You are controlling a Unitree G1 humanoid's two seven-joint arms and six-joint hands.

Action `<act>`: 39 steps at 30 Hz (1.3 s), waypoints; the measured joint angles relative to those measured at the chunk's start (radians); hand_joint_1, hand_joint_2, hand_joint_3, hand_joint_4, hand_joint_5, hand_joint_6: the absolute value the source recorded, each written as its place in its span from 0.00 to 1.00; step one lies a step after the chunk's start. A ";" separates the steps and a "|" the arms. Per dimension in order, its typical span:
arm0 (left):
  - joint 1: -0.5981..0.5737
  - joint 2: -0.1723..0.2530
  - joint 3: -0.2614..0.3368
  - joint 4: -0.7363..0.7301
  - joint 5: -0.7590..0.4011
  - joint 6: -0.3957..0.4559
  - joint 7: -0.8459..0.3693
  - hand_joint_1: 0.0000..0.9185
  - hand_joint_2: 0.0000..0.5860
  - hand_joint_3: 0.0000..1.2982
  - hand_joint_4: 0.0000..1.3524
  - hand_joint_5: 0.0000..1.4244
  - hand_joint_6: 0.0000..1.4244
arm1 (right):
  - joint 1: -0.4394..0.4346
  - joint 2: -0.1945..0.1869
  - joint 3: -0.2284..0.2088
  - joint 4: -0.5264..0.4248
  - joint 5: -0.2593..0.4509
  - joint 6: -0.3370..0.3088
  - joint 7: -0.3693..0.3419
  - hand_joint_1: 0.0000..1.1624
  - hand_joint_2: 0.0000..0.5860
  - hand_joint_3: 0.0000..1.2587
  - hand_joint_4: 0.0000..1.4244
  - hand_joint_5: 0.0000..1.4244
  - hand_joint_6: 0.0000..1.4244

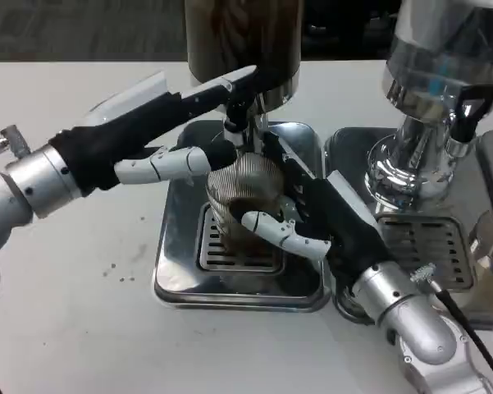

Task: Grasp the cup under the faucet to collect the drink, then remove the cup.

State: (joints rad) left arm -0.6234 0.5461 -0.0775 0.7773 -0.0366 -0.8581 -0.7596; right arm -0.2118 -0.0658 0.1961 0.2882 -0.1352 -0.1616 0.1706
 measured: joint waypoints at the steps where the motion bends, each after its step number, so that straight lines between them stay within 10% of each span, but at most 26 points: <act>1: 0.000 0.000 0.001 -0.001 0.000 0.002 0.000 0.00 0.21 0.05 0.00 0.02 0.02 | -0.004 0.001 -0.002 0.005 0.003 -0.001 0.000 0.53 0.43 0.00 0.00 0.00 0.00; 39: 0.102 -0.073 0.196 -0.170 -0.310 0.145 -0.165 0.00 0.20 0.11 0.05 0.09 0.09 | 0.004 -0.003 -0.013 0.019 0.004 -0.026 -0.005 0.55 0.41 0.00 0.00 0.00 0.00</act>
State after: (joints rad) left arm -0.5213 0.4726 0.1189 0.6075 -0.3464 -0.7130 -0.9250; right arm -0.2082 -0.0690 0.1833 0.3070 -0.1311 -0.1879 0.1654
